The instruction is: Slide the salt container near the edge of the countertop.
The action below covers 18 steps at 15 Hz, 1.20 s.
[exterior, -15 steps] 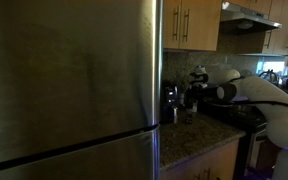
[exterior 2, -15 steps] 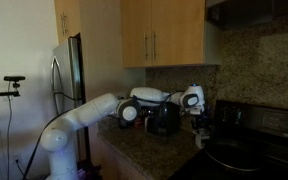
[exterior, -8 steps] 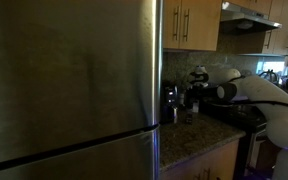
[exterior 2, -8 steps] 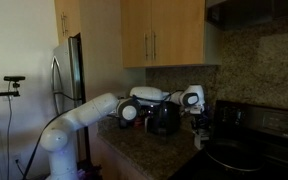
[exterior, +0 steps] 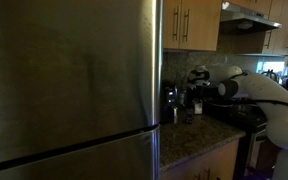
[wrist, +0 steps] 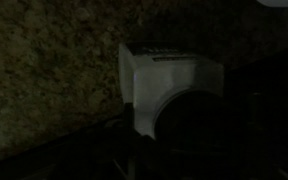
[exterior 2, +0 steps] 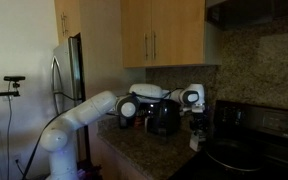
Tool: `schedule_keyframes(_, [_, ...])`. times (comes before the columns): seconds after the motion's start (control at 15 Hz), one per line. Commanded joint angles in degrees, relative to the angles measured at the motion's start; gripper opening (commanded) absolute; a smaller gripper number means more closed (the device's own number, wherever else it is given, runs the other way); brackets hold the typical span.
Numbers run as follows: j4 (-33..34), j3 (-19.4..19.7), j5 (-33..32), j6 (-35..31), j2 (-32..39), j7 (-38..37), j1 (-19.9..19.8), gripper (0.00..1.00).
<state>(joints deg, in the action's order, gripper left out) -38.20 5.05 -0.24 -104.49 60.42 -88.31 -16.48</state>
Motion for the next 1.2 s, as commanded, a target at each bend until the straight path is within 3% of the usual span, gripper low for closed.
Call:
schedule_keyframes(0.0, [-10.0,-0.6,-0.6,1.3,-3.8,6.7,-0.1,0.55])
schedule_keyframes(0.8, [-34.0,-4.1,1.1,-3.2,-19.7,34.7,-1.1,0.55])
schedule_keyframes(1.0, [-40.6,-4.1,6.2,-5.8,-24.4,30.1,-1.4,0.55])
schedule_keyframes(1.07, [-31.2,0.4,5.5,-2.9,-19.1,32.2,1.9,0.8])
schedule_keyframes(1.13, [-33.3,0.4,6.6,-3.4,-20.4,31.7,1.9,0.8])
